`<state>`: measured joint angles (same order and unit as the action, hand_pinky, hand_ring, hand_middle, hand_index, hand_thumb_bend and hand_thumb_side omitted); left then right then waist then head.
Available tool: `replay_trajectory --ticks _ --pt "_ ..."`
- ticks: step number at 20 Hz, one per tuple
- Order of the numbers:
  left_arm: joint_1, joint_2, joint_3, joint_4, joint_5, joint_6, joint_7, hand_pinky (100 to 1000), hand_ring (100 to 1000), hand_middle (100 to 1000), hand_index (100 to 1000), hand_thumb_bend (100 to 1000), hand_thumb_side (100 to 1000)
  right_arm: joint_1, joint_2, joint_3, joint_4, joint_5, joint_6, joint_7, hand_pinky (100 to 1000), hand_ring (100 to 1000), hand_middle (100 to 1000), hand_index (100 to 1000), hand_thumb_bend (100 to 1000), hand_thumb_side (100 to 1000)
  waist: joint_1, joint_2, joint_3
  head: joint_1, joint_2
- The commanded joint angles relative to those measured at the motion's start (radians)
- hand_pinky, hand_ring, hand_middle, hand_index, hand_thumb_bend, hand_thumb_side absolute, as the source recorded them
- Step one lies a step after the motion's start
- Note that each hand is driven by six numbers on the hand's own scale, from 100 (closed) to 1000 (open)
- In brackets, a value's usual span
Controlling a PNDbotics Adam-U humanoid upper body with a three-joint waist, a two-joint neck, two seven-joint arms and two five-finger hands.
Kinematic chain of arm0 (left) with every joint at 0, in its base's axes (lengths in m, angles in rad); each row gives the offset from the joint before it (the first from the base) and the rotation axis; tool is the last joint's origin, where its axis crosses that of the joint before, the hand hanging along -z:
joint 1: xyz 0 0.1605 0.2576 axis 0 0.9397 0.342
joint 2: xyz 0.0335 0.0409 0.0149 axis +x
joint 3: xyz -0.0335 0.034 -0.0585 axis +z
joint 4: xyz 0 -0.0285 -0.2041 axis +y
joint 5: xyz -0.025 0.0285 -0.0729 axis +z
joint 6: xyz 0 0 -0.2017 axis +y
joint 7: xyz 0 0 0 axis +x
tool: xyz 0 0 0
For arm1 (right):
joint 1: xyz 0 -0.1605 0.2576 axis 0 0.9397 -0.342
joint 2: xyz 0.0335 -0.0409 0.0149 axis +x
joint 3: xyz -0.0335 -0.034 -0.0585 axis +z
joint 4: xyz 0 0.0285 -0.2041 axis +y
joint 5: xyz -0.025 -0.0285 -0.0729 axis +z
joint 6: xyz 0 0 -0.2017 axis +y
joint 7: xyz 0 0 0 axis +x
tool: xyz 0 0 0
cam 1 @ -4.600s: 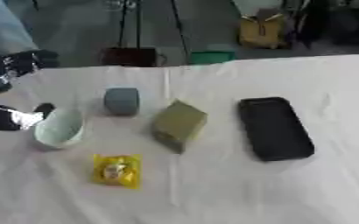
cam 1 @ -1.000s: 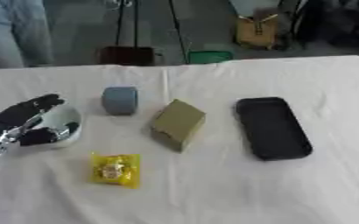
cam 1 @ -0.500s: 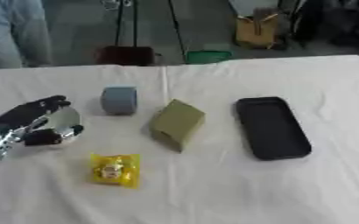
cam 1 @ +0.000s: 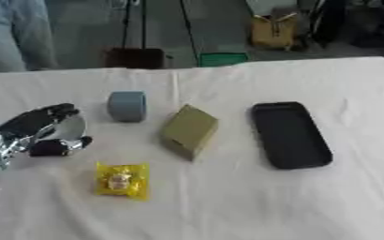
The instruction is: Pick up objects on the table and place them in the box.
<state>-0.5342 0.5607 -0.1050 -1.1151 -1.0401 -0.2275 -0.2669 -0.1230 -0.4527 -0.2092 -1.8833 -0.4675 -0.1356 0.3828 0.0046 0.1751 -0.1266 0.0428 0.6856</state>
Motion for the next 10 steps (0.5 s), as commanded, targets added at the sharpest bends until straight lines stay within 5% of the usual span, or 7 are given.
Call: replay_trajectory --ticks 1,3,4,7,8,10 --pt "-0.012 0.013 0.0 -0.005 -0.01 -0.003 -0.007 837 1000 1000 1000 450 891 -0.008 -0.016 -0.009 -0.013 -0.006 -0.001 0.003 668 547 775 848 100 765 0.0 -0.009 -0.001 0.001 0.002" --pt "-0.012 0.013 0.0 -0.005 -0.01 -0.004 -0.013 837 1000 1000 1000 450 891 -0.008 -0.016 -0.009 -0.013 -0.006 -0.001 0.003 668 547 775 848 100 765 0.001 -0.009 -0.002 0.001 0.002" --pt "-0.011 0.012 0.0 -0.004 -0.009 -0.003 -0.016 801 996 1000 1000 339 683 -0.008 -0.016 -0.009 -0.013 -0.006 -0.001 0.003 668 546 774 848 100 765 0.001 -0.009 -0.002 0.001 0.002" --pt "-0.012 0.012 0.001 -0.002 0.001 0.0 -0.03 788 986 1000 1000 298 589 -0.008 -0.016 -0.009 -0.013 -0.006 -0.001 0.003 668 546 774 848 100 765 0.001 -0.009 -0.002 0.001 0.003" --pt "-0.012 0.012 0.002 -0.003 0.006 0.003 -0.032 733 951 1000 1000 192 324 -0.008 -0.016 -0.01 -0.013 -0.006 -0.001 0.003 668 546 774 847 100 764 0.001 -0.009 -0.002 0.001 0.003" --pt "-0.012 0.011 0.003 -0.002 0.021 0.016 -0.036 719 943 1000 1000 160 258 -0.007 -0.016 -0.01 -0.013 -0.006 -0.001 0.003 668 546 774 848 100 764 0.0 -0.01 -0.002 0.001 0.002"
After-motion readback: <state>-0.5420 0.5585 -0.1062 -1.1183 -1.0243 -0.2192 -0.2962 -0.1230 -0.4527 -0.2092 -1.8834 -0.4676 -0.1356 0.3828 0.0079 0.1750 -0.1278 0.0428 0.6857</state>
